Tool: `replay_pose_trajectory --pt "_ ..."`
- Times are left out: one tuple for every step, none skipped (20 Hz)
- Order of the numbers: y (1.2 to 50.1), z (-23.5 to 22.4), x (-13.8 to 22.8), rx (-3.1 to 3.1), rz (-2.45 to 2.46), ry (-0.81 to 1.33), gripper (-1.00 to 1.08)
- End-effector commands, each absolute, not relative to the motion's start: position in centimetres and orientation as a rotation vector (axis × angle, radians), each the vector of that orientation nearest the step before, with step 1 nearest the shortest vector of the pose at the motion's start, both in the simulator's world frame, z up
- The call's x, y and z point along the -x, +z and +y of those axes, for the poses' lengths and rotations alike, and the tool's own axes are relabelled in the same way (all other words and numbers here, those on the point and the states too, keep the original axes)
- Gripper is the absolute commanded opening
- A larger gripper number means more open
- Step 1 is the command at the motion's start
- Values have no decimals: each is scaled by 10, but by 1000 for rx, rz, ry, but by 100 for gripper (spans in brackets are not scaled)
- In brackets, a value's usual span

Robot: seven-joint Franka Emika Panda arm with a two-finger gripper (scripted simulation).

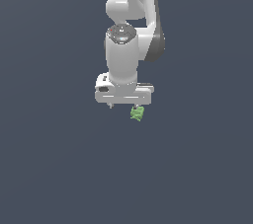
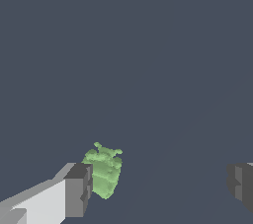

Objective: Pick up the object and move it to a goal position.

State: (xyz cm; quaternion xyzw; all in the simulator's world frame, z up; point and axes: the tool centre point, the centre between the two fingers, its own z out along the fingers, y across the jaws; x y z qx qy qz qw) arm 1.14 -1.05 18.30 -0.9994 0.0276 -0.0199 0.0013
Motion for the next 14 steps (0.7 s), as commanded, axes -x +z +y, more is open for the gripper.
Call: replay_pose_trajectory --pt "183 -10 -11 3137 87 -62 100" --pt "183 -11 -11 3137 87 -62 100" --pt "183 -12 -11 3137 90 -60 100" --pt "182 -15 -11 3136 94 -56 100" --pt "181 -18 -11 3135 99 -51 100" --pt "181 -21 -10 3133 104 -46 100" --pt "180 -25 -10 3132 109 -40 100" --pt "180 -28 -10 3131 112 -37 100" --pt "180 -29 -10 3130 114 -35 100" --pt "180 -30 -10 3130 114 -34 100" --pt "180 -31 -10 3130 114 -34 100" --pt "180 -30 -10 3130 113 -34 100" --pt "179 -29 -10 3130 113 -34 100" --pt "179 -29 -9 3130 116 -35 100"
